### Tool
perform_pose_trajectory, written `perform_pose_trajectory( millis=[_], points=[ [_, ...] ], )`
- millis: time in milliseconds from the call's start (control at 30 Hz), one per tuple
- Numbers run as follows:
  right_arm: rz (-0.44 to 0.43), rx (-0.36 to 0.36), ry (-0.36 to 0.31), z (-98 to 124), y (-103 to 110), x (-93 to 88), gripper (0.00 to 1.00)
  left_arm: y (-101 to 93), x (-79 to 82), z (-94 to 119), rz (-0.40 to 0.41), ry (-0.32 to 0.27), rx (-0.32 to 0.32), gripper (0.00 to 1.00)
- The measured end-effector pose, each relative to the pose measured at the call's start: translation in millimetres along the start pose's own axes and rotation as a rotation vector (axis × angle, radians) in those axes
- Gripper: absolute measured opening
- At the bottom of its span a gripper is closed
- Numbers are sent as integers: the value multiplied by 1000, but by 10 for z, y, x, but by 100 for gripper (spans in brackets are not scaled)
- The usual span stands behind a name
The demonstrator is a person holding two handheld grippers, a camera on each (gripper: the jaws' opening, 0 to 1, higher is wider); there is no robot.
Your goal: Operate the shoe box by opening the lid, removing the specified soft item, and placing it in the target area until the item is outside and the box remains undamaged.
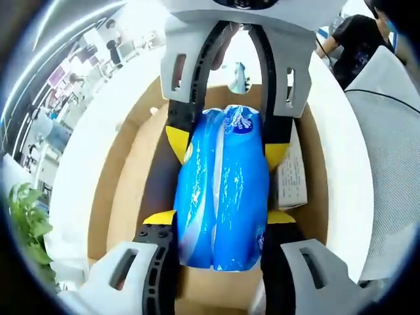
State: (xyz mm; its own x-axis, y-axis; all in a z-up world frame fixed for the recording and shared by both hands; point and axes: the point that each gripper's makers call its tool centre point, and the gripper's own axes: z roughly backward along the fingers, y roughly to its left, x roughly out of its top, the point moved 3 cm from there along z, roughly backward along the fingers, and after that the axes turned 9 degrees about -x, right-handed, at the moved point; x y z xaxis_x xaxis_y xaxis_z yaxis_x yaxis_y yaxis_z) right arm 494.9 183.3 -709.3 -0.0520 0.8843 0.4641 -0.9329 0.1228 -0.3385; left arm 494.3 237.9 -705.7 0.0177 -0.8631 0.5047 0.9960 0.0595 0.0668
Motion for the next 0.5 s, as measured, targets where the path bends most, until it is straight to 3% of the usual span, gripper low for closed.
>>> perform_pose_trajectory(
  millis=[500],
  points=[
    [24, -59, -6, 387, 6, 60, 42, -78, 257, 220, -54, -19, 37, 48]
  ],
)
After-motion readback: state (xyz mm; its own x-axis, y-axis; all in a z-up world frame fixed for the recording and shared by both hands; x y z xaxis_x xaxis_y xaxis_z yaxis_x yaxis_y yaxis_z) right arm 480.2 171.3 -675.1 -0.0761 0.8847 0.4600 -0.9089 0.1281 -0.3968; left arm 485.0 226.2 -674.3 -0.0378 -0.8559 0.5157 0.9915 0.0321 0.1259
